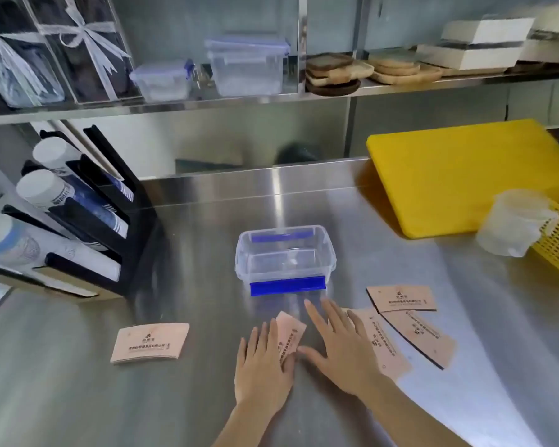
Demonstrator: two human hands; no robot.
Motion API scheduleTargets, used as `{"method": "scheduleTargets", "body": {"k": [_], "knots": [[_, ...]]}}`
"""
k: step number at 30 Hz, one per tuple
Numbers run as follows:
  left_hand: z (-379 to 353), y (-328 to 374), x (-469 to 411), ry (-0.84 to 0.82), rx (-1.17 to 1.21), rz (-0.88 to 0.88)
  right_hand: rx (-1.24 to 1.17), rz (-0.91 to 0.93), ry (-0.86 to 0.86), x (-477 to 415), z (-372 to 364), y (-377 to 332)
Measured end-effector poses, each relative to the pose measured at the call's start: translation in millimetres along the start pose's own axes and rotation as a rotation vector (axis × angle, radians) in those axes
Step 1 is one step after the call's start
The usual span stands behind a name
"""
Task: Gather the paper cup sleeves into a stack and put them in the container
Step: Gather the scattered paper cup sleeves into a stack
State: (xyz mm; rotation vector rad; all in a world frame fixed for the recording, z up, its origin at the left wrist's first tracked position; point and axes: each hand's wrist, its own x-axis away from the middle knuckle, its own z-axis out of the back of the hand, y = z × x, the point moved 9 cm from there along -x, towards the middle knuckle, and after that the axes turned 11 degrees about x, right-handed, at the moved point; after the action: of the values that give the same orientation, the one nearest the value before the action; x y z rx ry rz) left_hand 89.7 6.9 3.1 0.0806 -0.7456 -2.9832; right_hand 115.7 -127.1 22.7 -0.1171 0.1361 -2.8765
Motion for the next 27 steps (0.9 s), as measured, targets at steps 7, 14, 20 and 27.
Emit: {"method": "scheduleTargets", "body": {"k": [7,14,20,27], "knots": [[-3.2,0.8,-1.3,-0.109,0.21,0.075,-0.032,0.145,-0.092,1.0,-30.9,-6.4],[-12.2,11.2,2.5,-0.194,0.271,0.049,-0.27,0.092,-0.117,2.7,-21.5,-9.9],[-2.5,29.8,12.1,-0.12,0.3,-0.085,-0.584,-0.113,-0.149,-1.9,-14.5,3.7],[20.1,-9.1,12.6,-0.024,0.426,0.296,-0.835,-0.269,-0.102,3.4,-11.7,32.5]]}}
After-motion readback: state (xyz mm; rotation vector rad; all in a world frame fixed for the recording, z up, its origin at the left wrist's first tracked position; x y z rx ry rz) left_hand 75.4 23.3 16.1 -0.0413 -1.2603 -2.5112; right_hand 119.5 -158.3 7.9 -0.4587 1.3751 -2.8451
